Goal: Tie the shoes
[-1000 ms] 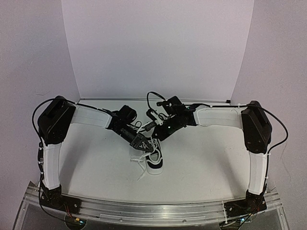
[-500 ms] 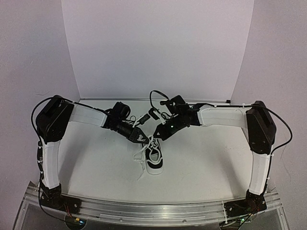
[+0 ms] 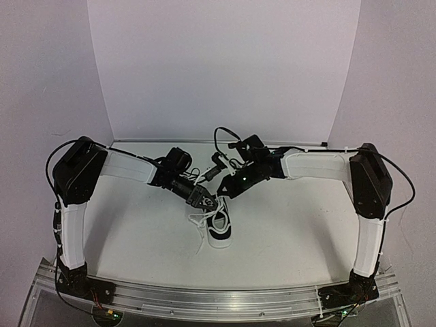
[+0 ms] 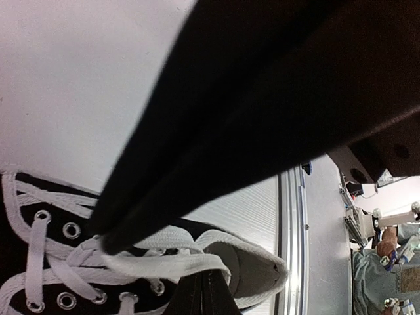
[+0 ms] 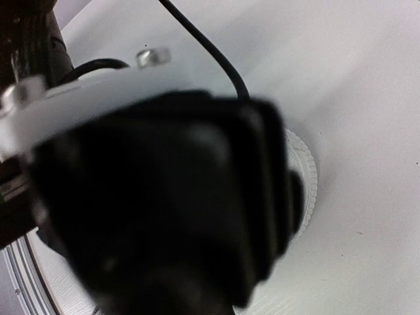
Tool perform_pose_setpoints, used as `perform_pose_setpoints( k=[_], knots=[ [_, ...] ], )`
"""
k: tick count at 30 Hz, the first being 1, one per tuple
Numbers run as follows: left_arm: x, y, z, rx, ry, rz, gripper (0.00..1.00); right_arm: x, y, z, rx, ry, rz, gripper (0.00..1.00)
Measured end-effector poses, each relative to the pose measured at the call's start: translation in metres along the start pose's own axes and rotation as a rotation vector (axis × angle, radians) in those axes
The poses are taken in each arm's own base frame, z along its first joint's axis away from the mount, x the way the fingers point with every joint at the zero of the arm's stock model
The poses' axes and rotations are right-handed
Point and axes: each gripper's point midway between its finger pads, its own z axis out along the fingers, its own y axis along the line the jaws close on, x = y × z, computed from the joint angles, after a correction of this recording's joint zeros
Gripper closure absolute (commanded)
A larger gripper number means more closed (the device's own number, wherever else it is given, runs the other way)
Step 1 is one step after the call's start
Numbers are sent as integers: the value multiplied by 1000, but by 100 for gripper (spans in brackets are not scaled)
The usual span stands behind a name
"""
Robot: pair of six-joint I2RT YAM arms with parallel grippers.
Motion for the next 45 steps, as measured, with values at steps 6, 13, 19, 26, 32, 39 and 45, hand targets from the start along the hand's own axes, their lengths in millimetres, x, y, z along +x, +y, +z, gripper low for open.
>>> perform_pose_setpoints(
  k=[6, 13, 19, 26, 32, 39, 45],
  knots=[
    [2, -9, 2, 48, 5, 18, 98, -4, -3, -2, -10, -16, 26, 79],
    [-3, -10, 2, 49, -9, 26, 98, -7, -15, -16, -71, -42, 125, 65],
    [-7, -10, 2, 49, -21, 36, 98, 2, -29, -33, -149, -70, 266, 66],
    [-8, -9, 2, 42, -25, 38, 98, 24, -4, -25, -299, -38, 381, 64],
    [-10, -9, 2, 42, -30, 45, 99, 13, 10, -29, -387, -70, 403, 65],
    [-11, -9, 2, 43, -36, 51, 98, 10, 11, -25, -419, -79, 421, 65],
    [-12, -9, 2, 43, -37, 42, 99, 20, 9, -18, -417, -52, 452, 64]
  ],
)
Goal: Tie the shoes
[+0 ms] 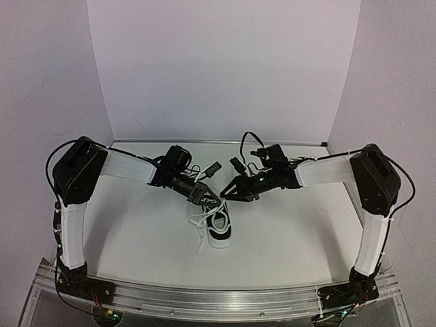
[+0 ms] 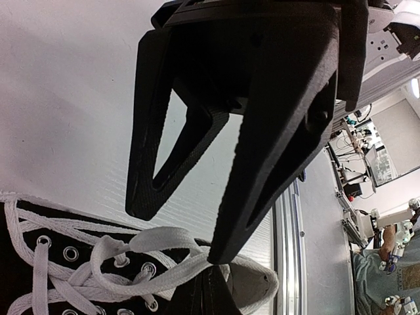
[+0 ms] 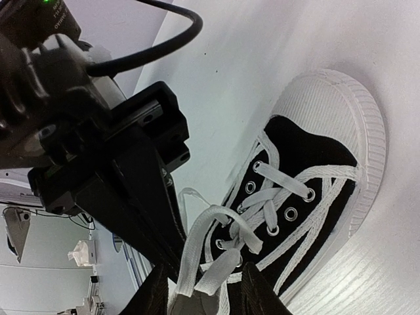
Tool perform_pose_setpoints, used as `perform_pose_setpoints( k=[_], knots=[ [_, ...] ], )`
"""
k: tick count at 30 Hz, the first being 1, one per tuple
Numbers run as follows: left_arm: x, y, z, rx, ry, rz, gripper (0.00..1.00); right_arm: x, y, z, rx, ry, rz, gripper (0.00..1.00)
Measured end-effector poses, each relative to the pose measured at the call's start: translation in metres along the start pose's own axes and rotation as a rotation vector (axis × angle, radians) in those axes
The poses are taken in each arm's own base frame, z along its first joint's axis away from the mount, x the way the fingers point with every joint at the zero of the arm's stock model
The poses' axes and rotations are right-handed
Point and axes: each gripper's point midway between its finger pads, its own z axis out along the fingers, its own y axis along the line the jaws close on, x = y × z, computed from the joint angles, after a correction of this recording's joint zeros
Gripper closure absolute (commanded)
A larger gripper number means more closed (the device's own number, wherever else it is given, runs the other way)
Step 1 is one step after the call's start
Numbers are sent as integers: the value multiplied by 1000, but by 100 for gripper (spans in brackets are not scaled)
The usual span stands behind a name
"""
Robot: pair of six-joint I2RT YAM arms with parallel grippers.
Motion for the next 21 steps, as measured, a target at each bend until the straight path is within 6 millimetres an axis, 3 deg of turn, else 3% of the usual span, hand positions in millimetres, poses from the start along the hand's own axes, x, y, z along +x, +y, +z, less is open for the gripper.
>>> perform_pose_setpoints(
  k=[14, 16, 21],
  knots=[
    [0, 0, 0, -1, 0, -3, 99, 5, -1, 6, -8, 17, 5, 70],
    [0, 0, 0, -1, 0, -2, 99, 6, -1, 7, -9, 20, 6, 74],
    [0, 0, 0, -1, 0, -3, 98, 7, 1, 7, -16, 24, 7, 99]
  ],
)
